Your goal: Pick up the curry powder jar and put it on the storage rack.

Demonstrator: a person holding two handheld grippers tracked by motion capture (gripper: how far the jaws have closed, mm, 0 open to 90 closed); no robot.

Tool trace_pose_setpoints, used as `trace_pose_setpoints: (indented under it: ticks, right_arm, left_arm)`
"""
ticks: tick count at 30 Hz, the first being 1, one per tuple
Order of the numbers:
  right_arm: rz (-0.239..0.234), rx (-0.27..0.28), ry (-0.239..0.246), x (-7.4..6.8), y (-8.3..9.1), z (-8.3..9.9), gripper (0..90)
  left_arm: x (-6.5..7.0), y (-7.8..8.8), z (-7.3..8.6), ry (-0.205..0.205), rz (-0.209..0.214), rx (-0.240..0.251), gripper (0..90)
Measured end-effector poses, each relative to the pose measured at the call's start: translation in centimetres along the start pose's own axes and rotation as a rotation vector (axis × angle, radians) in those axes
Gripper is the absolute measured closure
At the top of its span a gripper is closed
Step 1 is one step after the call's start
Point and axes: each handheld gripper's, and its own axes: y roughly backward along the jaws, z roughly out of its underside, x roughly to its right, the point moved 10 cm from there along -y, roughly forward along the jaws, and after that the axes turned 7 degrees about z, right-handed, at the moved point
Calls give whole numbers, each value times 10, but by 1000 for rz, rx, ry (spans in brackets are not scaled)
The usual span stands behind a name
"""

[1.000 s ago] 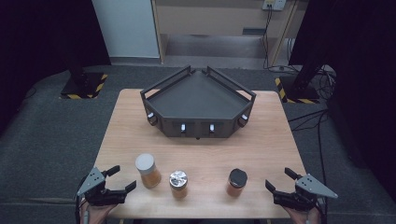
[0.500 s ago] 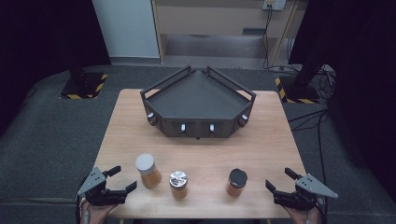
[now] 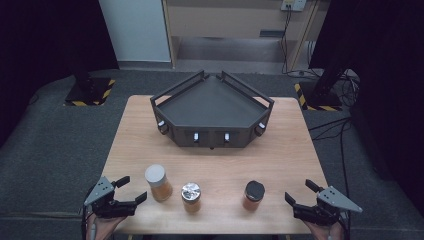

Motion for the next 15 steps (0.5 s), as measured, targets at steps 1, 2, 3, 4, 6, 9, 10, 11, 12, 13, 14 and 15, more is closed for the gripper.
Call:
trace_pose_setpoints:
  ticks: [1,2,3,4,6,9,10,11,12,13,14,15]
  right_arm:
    - [1,0,0,0,0,0,103]
    - [1,1,-1,0,0,0,103]
    - [2,1,-1,0,0,0,104]
    - [2,1,-1,0,0,0,104]
    - [2,1,1,0,0,0,104]
    - [3,2,1,0,0,0,104]
    - [2,3,1,0,0,0,104]
    - [2,3,1,0,0,0,104]
    - [2,3,2,0,0,0,104]
    - [2,3,1,0,0,0,104]
    - [2,2,2,0,0,0,104]
    - [2,3,1,0,0,0,104]
  left_arm:
    - [0,0,-1,1,0,-3,70]
    - [0,1,-2,4,4,-4,71]
    - [0,1,-2,6,7,-7,71]
    - [0,1,-3,2,7,-10,73]
    - [-1,2,-5,0,11,-15,75]
    - [0,4,-10,-8,12,-21,75]
    - [0,5,-12,-11,14,-23,75]
    - [0,5,-12,-11,14,-23,75]
    - [0,5,-14,-17,13,-26,75]
    - [0,5,-16,-20,14,-29,75]
    - [0,7,-19,-17,28,-30,75]
    - [0,7,-21,-23,27,-32,75]
